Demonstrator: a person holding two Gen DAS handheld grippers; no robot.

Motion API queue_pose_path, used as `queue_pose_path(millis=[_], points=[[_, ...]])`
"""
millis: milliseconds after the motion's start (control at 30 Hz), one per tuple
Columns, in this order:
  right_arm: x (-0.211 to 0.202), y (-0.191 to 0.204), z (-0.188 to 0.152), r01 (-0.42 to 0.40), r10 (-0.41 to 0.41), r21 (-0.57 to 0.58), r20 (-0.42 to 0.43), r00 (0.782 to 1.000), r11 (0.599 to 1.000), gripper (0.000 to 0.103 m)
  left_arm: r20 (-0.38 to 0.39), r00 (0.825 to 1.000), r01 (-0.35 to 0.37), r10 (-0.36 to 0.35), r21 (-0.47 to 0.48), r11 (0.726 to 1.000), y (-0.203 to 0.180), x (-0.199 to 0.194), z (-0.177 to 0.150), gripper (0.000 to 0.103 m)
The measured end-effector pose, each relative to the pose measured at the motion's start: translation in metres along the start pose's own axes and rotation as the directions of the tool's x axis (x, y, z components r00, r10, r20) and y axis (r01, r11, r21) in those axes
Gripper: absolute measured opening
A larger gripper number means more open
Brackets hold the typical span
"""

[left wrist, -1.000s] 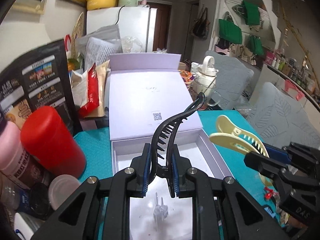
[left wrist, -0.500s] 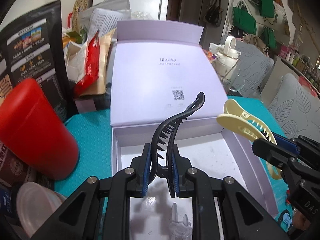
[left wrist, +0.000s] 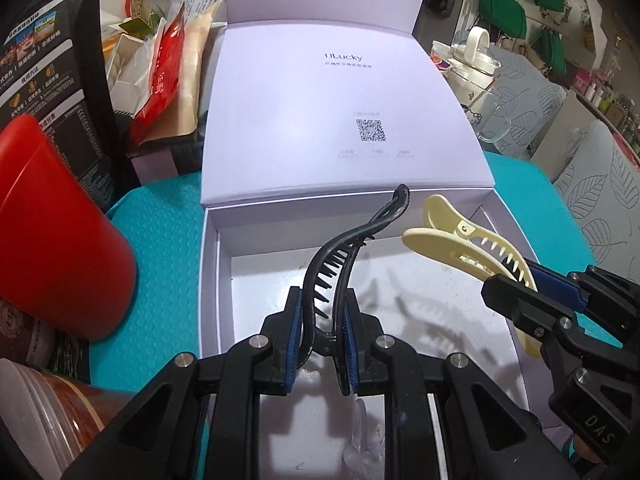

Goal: Organize rigid objects
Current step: 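Lower the black clip with the left gripper while the right lowers the cream clip into the box, then open both grippers and withdraw them from the box toward the table items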

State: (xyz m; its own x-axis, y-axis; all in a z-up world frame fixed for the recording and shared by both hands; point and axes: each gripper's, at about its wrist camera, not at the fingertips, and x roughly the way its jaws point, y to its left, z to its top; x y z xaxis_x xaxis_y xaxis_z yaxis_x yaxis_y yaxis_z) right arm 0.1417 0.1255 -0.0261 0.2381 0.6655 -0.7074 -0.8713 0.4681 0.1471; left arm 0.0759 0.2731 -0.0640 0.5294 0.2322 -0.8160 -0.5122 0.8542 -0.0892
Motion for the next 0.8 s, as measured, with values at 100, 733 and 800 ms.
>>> queue_pose_path(millis=[100, 733, 800], points=[[0.003, -0.001, -0.001, 0.004, -0.004, 0.007, -0.009, 1.000, 1.000, 0.020, -0.010, 1.000, -0.012, 0.012, -0.002, 1.000, -0.001, 0.002, 0.001, 0.019], [0.006, -0.007, 0.000, 0.054, -0.052, 0.042, -0.053, 0.997, 0.998, 0.037, -0.087, 0.996, -0.026, 0.024, -0.030, 0.999, 0.001, 0.014, 0.002, 0.031], [0.005, -0.007, -0.001, 0.062, -0.059, 0.042, -0.053, 0.997, 0.997, 0.037, -0.090, 0.996, -0.020, 0.017, -0.027, 0.999, -0.001, 0.014, 0.001, 0.037]])
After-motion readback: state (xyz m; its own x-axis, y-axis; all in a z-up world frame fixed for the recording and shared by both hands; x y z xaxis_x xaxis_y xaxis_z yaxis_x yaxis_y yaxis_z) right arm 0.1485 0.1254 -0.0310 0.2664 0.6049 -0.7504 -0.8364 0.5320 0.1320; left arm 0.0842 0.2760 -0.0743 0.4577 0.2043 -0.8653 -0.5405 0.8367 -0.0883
